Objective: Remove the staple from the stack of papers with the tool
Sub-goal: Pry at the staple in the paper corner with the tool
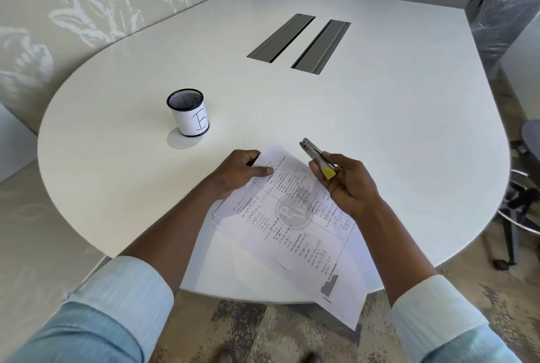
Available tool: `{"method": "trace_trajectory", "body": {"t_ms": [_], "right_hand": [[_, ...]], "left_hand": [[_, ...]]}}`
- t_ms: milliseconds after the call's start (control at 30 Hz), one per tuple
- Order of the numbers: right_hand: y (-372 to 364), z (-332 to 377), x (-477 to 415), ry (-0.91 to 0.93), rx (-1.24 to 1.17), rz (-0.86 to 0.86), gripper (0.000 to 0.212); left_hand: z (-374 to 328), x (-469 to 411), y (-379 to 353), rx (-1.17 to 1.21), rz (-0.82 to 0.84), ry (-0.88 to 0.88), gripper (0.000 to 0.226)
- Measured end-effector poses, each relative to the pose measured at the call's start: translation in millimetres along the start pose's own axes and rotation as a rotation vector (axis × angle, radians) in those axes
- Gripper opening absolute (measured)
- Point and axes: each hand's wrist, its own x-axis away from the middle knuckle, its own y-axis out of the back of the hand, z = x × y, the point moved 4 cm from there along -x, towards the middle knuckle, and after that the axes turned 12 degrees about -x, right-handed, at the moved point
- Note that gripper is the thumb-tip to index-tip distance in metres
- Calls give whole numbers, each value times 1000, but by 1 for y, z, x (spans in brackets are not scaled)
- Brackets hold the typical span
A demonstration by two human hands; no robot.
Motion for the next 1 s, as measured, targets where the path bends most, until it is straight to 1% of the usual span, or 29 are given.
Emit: {"method": "trace_trajectory", "body": {"t_ms": [67,167,267,300,367,433,500,533,600,667,767,867,933,1000], "right_hand": [[-3,-10,-2,-43,6,15,14],[-7,-20,-5,-74,102,72,23],[-10,-23,-10,-30,180,74,23],[-10,-23,-11,-8,198,65,23],[-11,-25,-14,8,201,57,27],[-12,-26,-15,-4,188,52,29],[-13,-25,-15,-14,174,43,23],[-14,-24,-15,-13,175,44,19],[-15,-22,-16,29,218,58,20],[-17,-18,-17,129,339,85,26],[-21,-15,-19,303,594,171,29],[-24,-20,-24,408,817,252,27],[-24,-26,-29,474,963,265,23],[-22,-31,-32,504,1046,269,20]], "left_hand": [[1,-1,0,-8,-4,1,87],[-3,1,-3,-31,-15,18,78],[-3,1,-2,-12,-30,43,52],[-2,1,-2,-6,-29,47,51],[3,-1,-1,-12,-33,49,66],[3,-2,-2,-16,-50,51,66],[5,-4,-2,-28,-58,64,69],[5,-3,-2,-28,-61,66,67],[1,0,-2,-30,-67,63,50],[0,0,-1,-44,-78,67,36],[-1,0,0,-53,-92,63,19],[-3,0,1,-76,-96,53,17],[-3,2,2,-76,-106,51,20],[-3,4,2,-66,-107,32,23]]}}
